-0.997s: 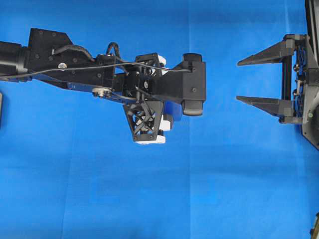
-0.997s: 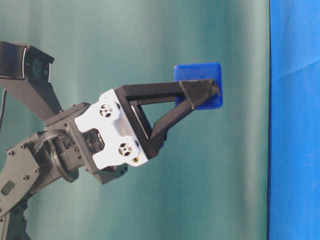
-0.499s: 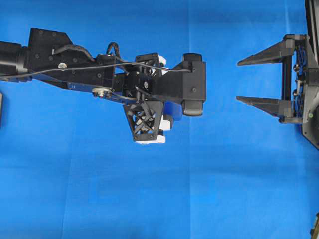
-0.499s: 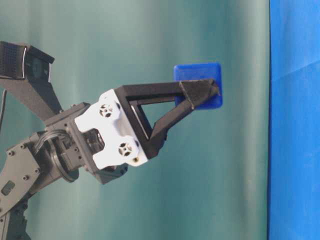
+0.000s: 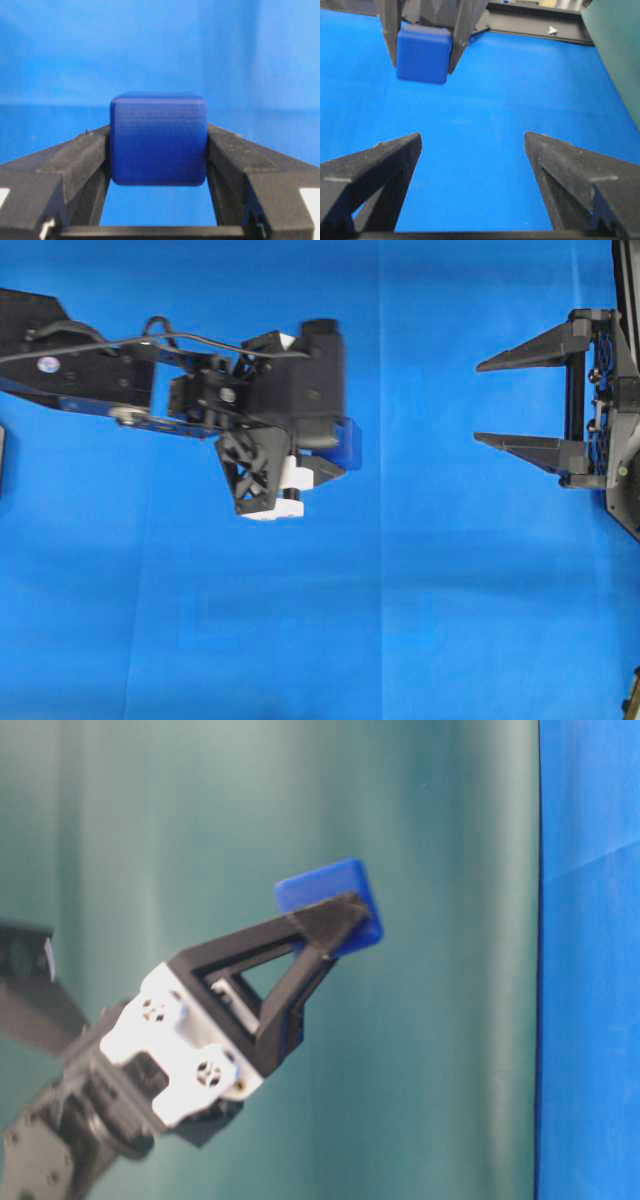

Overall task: Handover the blue block to the right arm after grasping it with the left arm, then place it in the designated position.
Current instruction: 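Lift the cube and rotate the left gripper to hold it toward the right, then hold the cube with the left gripper while the right gripper rotates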

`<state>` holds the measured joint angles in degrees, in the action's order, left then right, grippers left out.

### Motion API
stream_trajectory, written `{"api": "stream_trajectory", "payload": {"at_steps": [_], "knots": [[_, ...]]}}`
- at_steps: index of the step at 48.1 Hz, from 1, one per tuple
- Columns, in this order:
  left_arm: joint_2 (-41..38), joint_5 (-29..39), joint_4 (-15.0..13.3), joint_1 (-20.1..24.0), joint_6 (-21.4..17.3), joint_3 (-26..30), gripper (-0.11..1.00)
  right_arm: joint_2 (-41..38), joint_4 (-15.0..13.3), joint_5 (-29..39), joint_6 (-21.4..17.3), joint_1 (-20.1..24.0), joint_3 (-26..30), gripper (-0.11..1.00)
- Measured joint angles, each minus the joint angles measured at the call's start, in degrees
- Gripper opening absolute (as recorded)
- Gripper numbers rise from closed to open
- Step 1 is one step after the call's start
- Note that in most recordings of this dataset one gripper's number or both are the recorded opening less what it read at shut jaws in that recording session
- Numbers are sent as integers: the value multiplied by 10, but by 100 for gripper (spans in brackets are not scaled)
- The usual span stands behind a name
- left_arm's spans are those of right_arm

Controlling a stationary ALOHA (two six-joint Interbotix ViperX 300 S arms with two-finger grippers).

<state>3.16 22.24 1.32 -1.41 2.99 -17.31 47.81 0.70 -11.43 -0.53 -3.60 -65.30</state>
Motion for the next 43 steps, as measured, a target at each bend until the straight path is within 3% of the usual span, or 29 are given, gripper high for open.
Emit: {"api": "stream_trajectory", "payload": {"at_steps": [14,22,29,43], "knots": [[74,-229,0,3,-4,-135,49,0,0,-1,1,0,0,97],[98,-319,0,3,-4,-186,49,0,0,-1,1,-1,0,97],[105,-360,-2,4,-3,-206,49,0,-1,-1,1,-1,1,97],[105,-367,-2,4,-3,-207,49,0,0,-1,1,-1,0,97]]}}
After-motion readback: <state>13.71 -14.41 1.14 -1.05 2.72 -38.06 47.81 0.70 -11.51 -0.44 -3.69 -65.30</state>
